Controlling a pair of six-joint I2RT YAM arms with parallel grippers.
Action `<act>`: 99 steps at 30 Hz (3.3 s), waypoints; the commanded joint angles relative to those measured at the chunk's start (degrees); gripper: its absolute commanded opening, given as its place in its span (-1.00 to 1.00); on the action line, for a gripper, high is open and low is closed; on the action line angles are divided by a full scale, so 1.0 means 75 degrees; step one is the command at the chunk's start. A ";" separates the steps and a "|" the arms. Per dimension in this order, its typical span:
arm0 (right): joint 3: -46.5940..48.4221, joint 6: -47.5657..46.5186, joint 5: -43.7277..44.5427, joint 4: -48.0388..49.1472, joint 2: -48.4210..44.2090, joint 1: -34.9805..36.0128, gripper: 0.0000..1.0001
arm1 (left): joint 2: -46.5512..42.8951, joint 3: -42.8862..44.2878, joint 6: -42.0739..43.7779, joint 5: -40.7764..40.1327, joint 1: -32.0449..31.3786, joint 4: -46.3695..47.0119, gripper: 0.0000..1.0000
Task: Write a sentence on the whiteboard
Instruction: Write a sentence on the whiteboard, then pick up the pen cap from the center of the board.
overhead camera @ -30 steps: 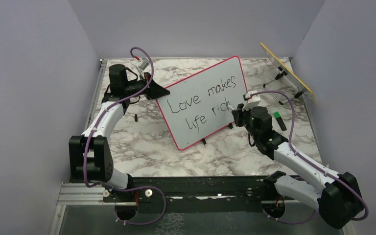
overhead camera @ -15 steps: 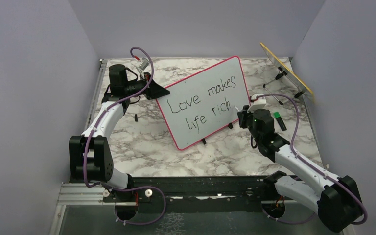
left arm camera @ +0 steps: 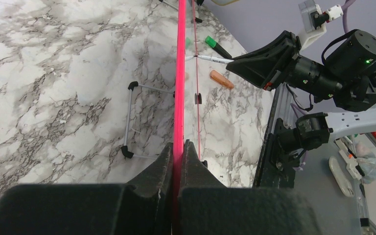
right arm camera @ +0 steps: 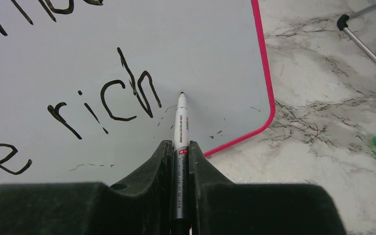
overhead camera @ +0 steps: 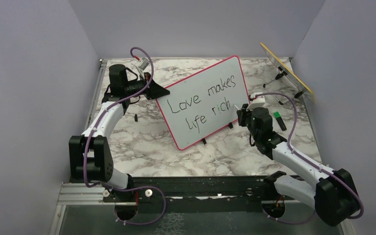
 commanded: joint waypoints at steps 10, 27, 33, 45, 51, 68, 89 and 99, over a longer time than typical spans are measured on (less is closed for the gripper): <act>0.0223 0.0046 -0.0081 -0.0504 -0.0711 -0.0051 -0.99 | 0.0172 -0.0141 0.0553 -0.0614 0.0004 -0.0590 -1.00; 0.0901 -0.0450 -0.0019 -0.2145 -0.2757 -0.0051 -0.99 | -0.0733 0.1152 -0.0084 -0.2210 0.0022 -0.2108 0.08; 0.1130 -0.0614 0.0008 -0.2427 -0.3092 -0.0050 -0.98 | -0.1340 0.1557 -0.0087 -0.3294 0.0128 -0.2915 0.84; 0.1400 -0.0887 0.0036 -0.2909 -0.3425 -0.0050 -0.98 | -0.2658 0.0836 -0.0179 -0.7203 0.0275 -0.4093 0.98; 0.1386 -0.0902 0.0057 -0.2943 -0.3625 -0.0045 -0.98 | -0.2333 0.0244 -0.0440 -0.8661 0.0654 -0.4549 0.95; 0.1167 -0.0744 0.0083 -0.2822 -0.3941 -0.0049 -0.98 | 0.0706 -0.0034 -0.0449 -0.9190 0.0536 -0.4574 0.52; 0.1124 -0.0764 0.0303 -0.2807 -0.3885 -0.0051 -0.99 | 0.2747 0.0985 -0.0028 -0.9065 0.0357 -0.5030 -0.35; 0.1119 -0.0764 0.0228 -0.2764 -0.3894 -0.0050 -0.99 | 0.2760 0.0902 0.0145 -0.8936 0.0099 -0.5253 -0.70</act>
